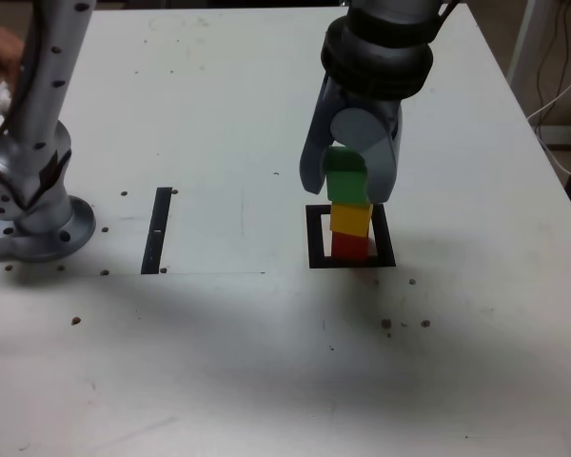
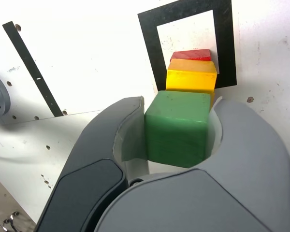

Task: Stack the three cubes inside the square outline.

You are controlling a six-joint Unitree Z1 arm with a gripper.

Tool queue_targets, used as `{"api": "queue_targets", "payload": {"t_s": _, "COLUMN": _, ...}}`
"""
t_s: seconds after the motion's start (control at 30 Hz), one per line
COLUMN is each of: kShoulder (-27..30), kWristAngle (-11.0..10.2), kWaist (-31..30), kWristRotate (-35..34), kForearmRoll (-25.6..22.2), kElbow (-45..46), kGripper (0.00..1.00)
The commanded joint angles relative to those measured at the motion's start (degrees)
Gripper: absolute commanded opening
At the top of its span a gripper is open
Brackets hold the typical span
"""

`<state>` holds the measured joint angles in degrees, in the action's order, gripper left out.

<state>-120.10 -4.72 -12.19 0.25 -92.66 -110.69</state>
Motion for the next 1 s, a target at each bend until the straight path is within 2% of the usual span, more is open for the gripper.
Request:
{"api": "queue_targets", "payload": {"t_s": 0.0, "kShoulder": -0.55, "kWristAngle": 0.15, "kWaist": -0.12, "kWristRotate": 0.19, "kForearmRoll": -0.86, "kElbow": -0.07, "kGripper": 0.65}}
{"api": "queue_targets", "payload": {"t_s": 0.17, "kShoulder": -1.10, "kWristAngle": -0.10, "kWaist": -0.11, "kWristRotate": 1.03, "kForearmRoll": -0.83, "kElbow": -0.09, "kGripper": 0.89}}
{"api": "queue_targets", "payload": {"t_s": 0.27, "kShoulder": -1.11, "kWristAngle": -0.72, "kWaist": -0.11, "kWristRotate": 1.40, "kForearmRoll": -0.79, "kElbow": -0.25, "kGripper": 0.98}}
{"api": "queue_targets", "payload": {"t_s": 0.67, "kShoulder": -0.11, "kWristAngle": -2.54, "kWaist": 0.28, "kWristRotate": 1.51, "kForearmRoll": -0.99, "kElbow": 1.08, "kGripper": 0.99}}
{"api": "queue_targets", "payload": {"t_s": 0.97, "kShoulder": 7.70, "kWristAngle": -2.34, "kWaist": 0.41, "kWristRotate": 1.51, "kForearmRoll": -0.96, "kElbow": 5.82, "kGripper": 0.99}}
